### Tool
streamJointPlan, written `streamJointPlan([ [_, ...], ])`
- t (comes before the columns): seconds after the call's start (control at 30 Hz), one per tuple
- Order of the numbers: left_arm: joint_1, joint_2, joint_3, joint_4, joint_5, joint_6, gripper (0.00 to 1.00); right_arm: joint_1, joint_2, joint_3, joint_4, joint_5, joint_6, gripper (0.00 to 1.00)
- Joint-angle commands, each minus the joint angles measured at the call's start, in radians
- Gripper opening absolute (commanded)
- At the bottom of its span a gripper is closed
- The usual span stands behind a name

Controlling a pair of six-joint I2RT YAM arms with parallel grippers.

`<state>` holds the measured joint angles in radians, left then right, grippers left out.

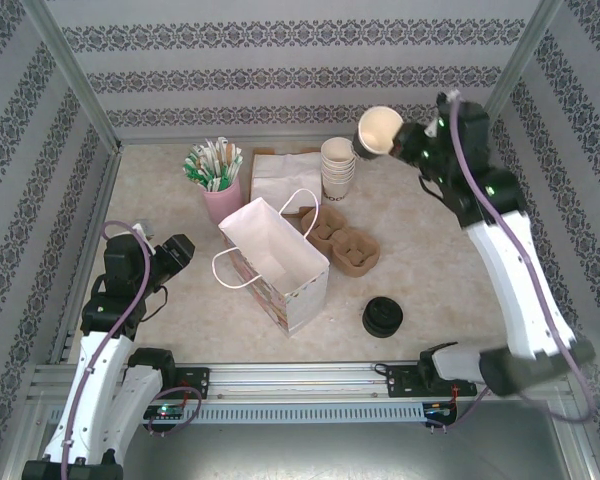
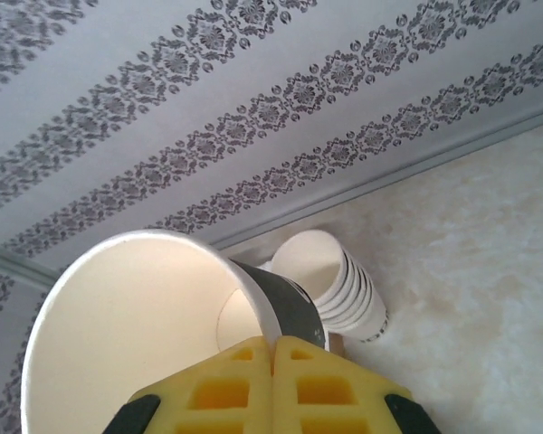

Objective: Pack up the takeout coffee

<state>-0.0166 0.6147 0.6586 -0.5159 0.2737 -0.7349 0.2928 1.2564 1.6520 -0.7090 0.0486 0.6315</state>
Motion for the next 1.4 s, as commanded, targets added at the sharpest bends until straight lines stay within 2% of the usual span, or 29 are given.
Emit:
streamJointPlan([
  [0.0, 0.007, -0.013, -0.031, 0.005, 0.030, -0.022, 0.54, 0.022, -0.127, -0.119, -0.099, 0.023, -0.045, 0.00],
  [0.17, 0.007, -0.015, -0.058, 0.015, 0.043, -0.049, 0.54, 0.066, -0.319, -0.290, -0.234, 0.011, -0.021, 0.00],
  [0.33, 0.007, -0.018, -0.071, 0.013, 0.050, -0.069, 0.53, 0.168, -0.468, -0.510, -0.288, -0.031, 0.052, 0.00],
  [0.63, 0.007, -0.021, -0.087, 0.003, 0.043, -0.093, 0.53, 0.499, -0.623, -0.875, -0.171, 0.027, 0.262, 0.00],
  [0.77, 0.007, -0.024, -0.100, 0.000, 0.039, -0.095, 0.53, 0.609, -0.624, -0.983, -0.056, 0.056, 0.320, 0.00],
  [0.93, 0.007, -0.026, -0.112, 0.001, 0.036, -0.103, 0.53, 0.699, -0.570, -1.030, 0.083, 0.149, 0.326, 0.00],
  [1.13, 0.007, -0.034, -0.131, 0.005, 0.040, -0.119, 0.53, 0.712, -0.494, -1.048, 0.200, 0.194, 0.321, 0.00],
  [1.37, 0.007, -0.055, -0.154, 0.005, 0.046, -0.138, 0.53, 0.710, -0.430, -1.022, 0.244, 0.289, 0.285, 0.00],
])
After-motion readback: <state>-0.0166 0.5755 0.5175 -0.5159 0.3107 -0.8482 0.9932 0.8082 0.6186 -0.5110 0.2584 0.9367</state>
